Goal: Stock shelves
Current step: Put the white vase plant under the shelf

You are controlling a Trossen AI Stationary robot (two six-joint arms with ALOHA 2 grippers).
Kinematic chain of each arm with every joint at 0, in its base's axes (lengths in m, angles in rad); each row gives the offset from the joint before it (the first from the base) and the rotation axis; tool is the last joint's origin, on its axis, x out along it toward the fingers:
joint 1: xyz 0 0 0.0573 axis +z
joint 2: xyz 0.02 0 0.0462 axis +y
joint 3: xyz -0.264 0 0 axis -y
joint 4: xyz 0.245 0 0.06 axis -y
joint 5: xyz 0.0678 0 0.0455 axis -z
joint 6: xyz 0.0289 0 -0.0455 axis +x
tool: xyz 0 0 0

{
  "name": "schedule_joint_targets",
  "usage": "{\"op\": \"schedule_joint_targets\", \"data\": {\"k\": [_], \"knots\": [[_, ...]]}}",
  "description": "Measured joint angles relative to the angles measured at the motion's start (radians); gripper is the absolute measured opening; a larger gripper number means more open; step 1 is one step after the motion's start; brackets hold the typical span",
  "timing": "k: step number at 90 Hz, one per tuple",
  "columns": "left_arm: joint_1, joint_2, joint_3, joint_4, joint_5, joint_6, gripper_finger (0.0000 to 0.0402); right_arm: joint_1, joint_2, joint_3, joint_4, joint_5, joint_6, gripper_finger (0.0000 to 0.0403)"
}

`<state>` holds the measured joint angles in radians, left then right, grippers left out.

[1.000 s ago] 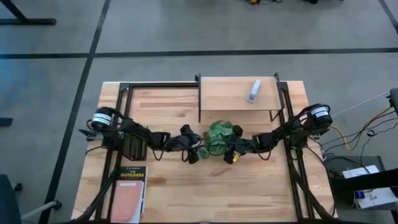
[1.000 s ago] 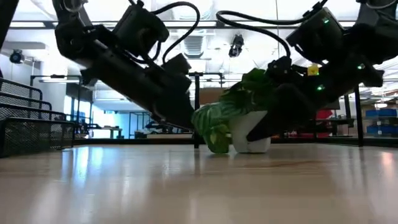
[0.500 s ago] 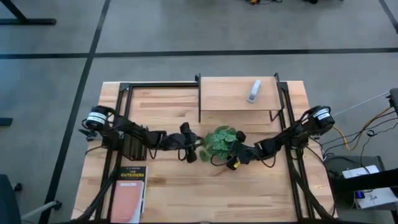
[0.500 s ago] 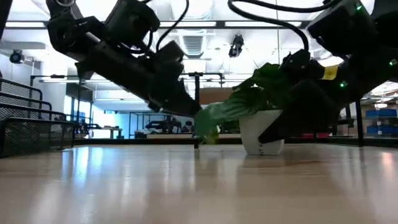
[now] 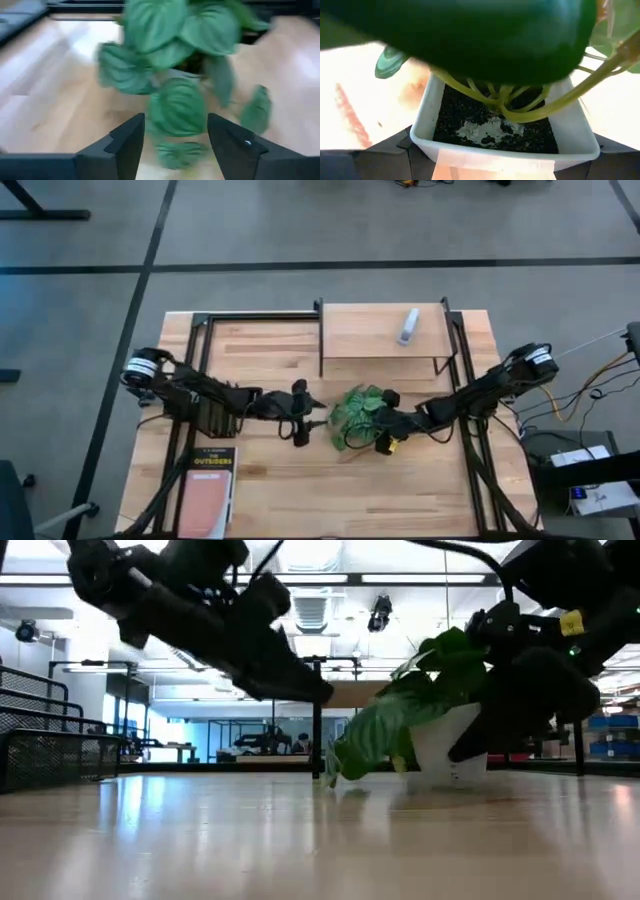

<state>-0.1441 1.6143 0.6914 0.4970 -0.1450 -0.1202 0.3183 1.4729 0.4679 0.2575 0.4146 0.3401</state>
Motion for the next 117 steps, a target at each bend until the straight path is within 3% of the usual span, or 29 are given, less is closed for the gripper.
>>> {"op": "schedule_joint_targets", "data": {"k": [19, 35, 45, 56, 80, 99, 117], "knots": [[-0.022, -0.052, -0.006, -0.192, -0.001, -0.114, 0.0213, 0.0, -0.02, 0.005, 0.016, -0.002, 0.003, 0.0272], [-0.073, -0.049, -0.043, -0.186, -0.006, -0.205, 0.0202, 0.0, -0.055, 0.037, 0.016, 0.004, -0.014, 0.0268], [-0.108, -0.037, -0.09, -0.134, -0.095, -0.258, 0.0194, 0.0, -0.074, 0.07, 0.016, 0.003, -0.056, 0.0268], [-0.133, 0.004, -0.144, 0.006, -0.179, -0.281, 0.0187, 0.0, -0.102, 0.113, 0.02, -0.001, -0.102, 0.0269], [-0.139, 0.209, -0.174, 0.381, -0.155, -0.286, 0.018, 0.0, -0.143, 0.209, 0.018, -0.004, -0.215, 0.0269], [-0.139, 0.397, -0.084, 0.68, -0.152, -0.182, 0.0182, 0.0, -0.139, 0.248, 0.015, -0.053, -0.237, 0.0269], [-0.139, 0.415, -0.066, 0.825, -0.204, -0.056, 0.0174, 0.0, -0.141, 0.25, 0.001, -0.079, -0.212, 0.0268]]}}
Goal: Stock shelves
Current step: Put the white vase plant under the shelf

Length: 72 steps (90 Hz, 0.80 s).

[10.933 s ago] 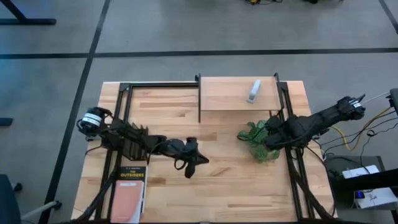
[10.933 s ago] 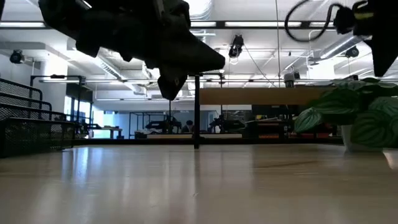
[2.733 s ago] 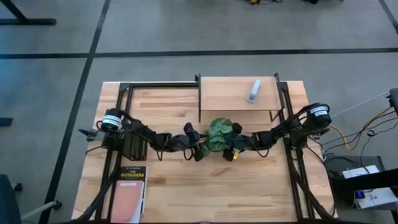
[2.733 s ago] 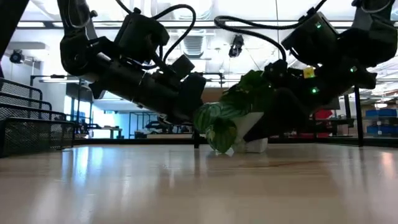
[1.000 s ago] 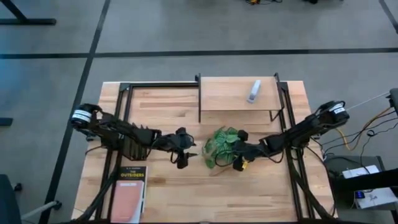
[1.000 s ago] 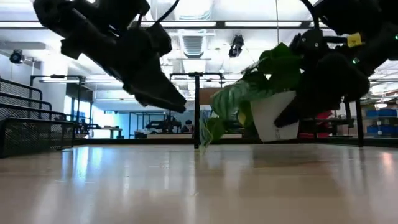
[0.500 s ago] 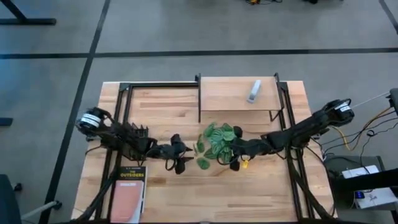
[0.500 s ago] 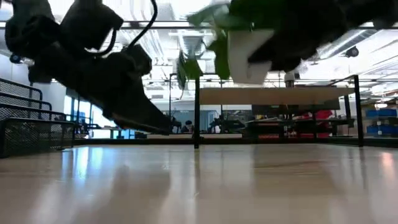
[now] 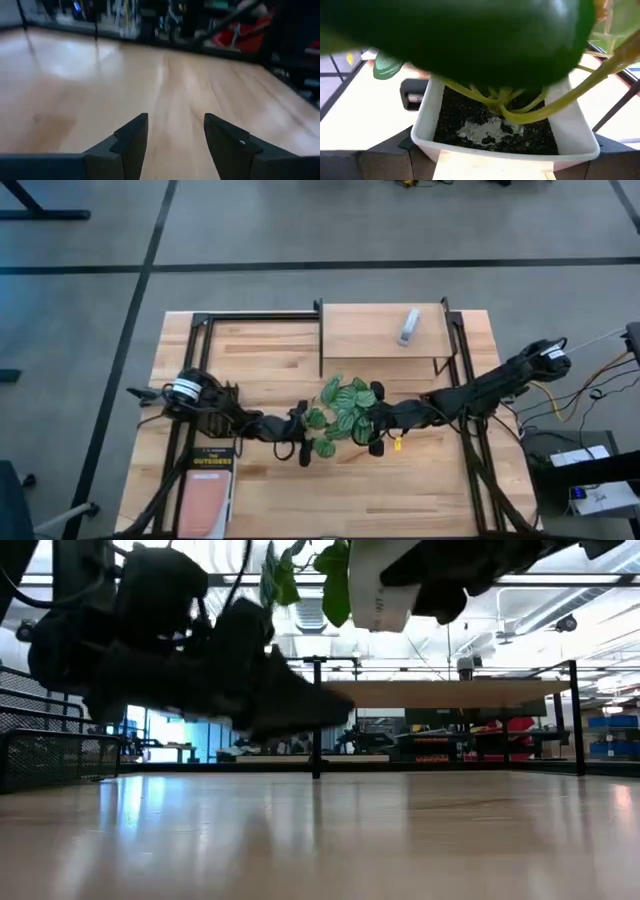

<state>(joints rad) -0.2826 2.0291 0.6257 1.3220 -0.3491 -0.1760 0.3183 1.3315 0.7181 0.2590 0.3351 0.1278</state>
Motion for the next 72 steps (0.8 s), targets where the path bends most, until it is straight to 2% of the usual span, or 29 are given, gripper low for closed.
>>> {"op": "schedule_joint_targets", "data": {"k": [16, 28, 58, 72], "knots": [[0.003, -0.03, 0.005, 0.112, -0.037, 0.121, 0.0167, 0.0, 0.003, 0.0, 0.01, -0.004, 0.003, 0.0269], [0.003, -0.053, 0.011, 0.102, -0.036, 0.175, 0.0169, 0.0, 0.01, 0.0, 0.0, -0.004, 0.003, 0.0268], [0.008, -0.116, 0.003, 0.097, -0.035, 0.237, 0.0189, 0.0, 0.015, 0.0, -0.102, -0.006, 0.036, 0.0268], [0.021, -0.118, 0.018, 0.082, -0.021, 0.219, 0.0199, 0.0, 0.041, 0.0, -0.103, -0.041, 0.036, 0.0269]]}}
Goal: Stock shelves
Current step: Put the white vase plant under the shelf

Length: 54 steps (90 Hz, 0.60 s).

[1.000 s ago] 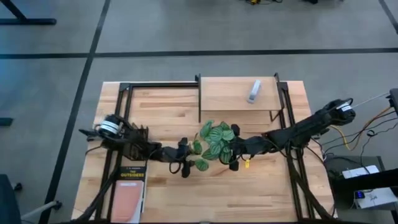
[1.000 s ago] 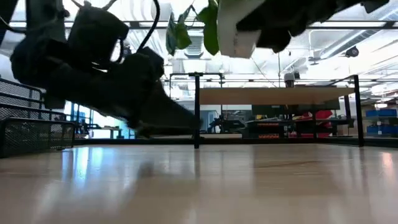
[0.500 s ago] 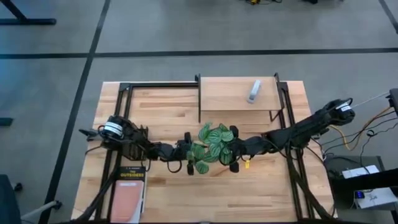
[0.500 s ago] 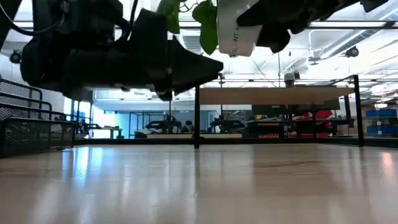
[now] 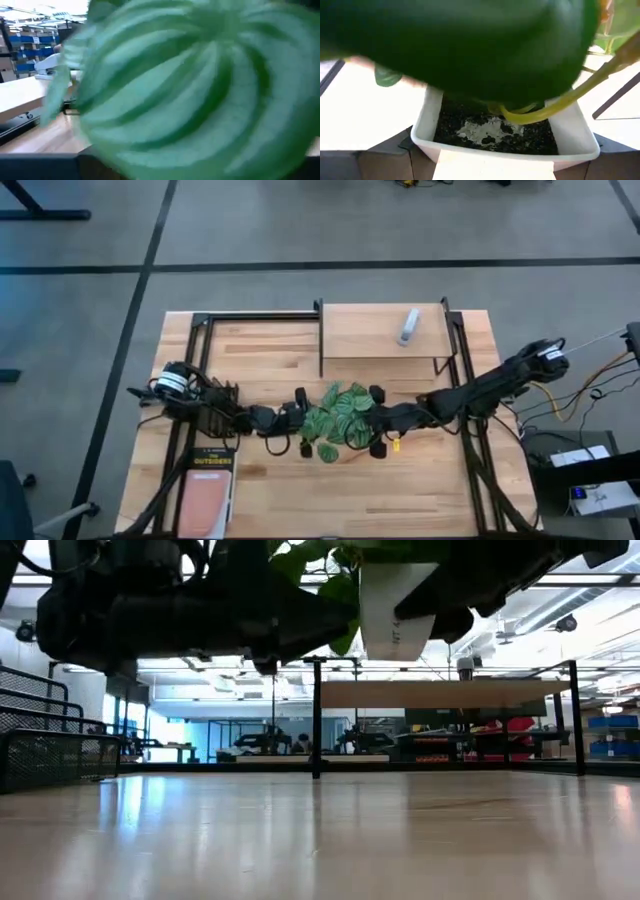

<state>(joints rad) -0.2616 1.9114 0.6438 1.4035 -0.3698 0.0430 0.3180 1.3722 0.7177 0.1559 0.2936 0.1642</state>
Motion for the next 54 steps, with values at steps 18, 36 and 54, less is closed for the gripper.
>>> {"op": "schedule_joint_targets", "data": {"k": [18, 36, 54], "knots": [[0.027, -0.01, 0.02, -0.143, 0.135, -0.115, 0.0218, 0.002, 0.025, -0.002, -0.018, -0.023, 0.008, 0.0268], [0.041, -0.017, 0.021, -0.174, 0.162, -0.152, 0.0257, 0.001, 0.025, -0.003, -0.023, -0.042, 0.007, 0.0268], [0.042, -0.019, 0.024, -0.186, 0.227, -0.149, 0.0297, 0.0, 0.025, -0.002, -0.007, -0.07, 0.003, 0.0268]]}}
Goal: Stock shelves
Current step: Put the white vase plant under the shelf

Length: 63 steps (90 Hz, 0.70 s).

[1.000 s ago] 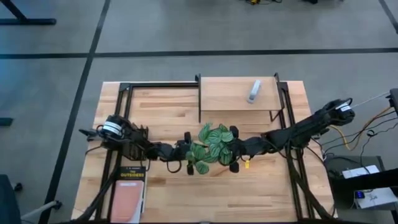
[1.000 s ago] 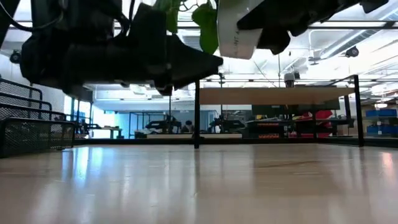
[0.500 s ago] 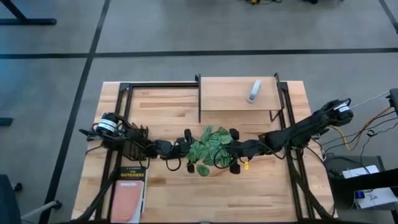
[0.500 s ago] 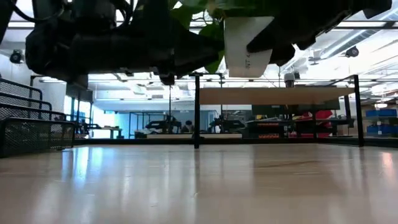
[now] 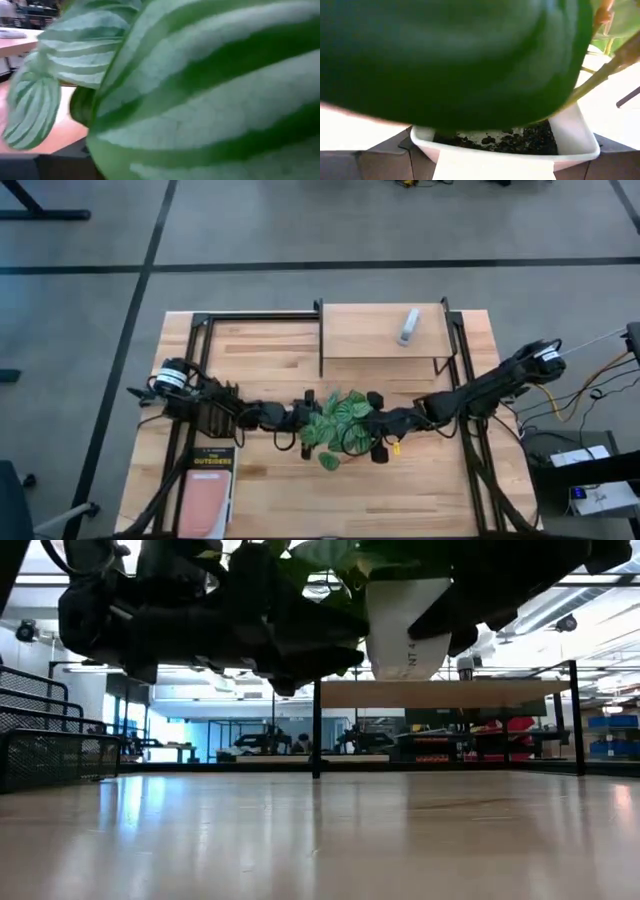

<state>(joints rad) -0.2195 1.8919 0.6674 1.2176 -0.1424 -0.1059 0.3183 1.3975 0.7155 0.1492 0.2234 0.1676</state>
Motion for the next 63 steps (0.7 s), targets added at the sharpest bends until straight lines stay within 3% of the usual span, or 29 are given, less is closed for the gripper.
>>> {"op": "schedule_joint_targets", "data": {"k": [19, 63], "knots": [[0.001, -0.007, 0.0, -0.029, 0.029, 0.0, 0.0317, -0.011, -0.002, 0.002, -0.002, 0.011, 0.006, 0.0268], [0.008, -0.012, 0.085, -0.102, 0.029, 0.05, 0.0313, -0.025, 0.027, 0.003, 0.019, -0.041, 0.011, 0.0269]]}}
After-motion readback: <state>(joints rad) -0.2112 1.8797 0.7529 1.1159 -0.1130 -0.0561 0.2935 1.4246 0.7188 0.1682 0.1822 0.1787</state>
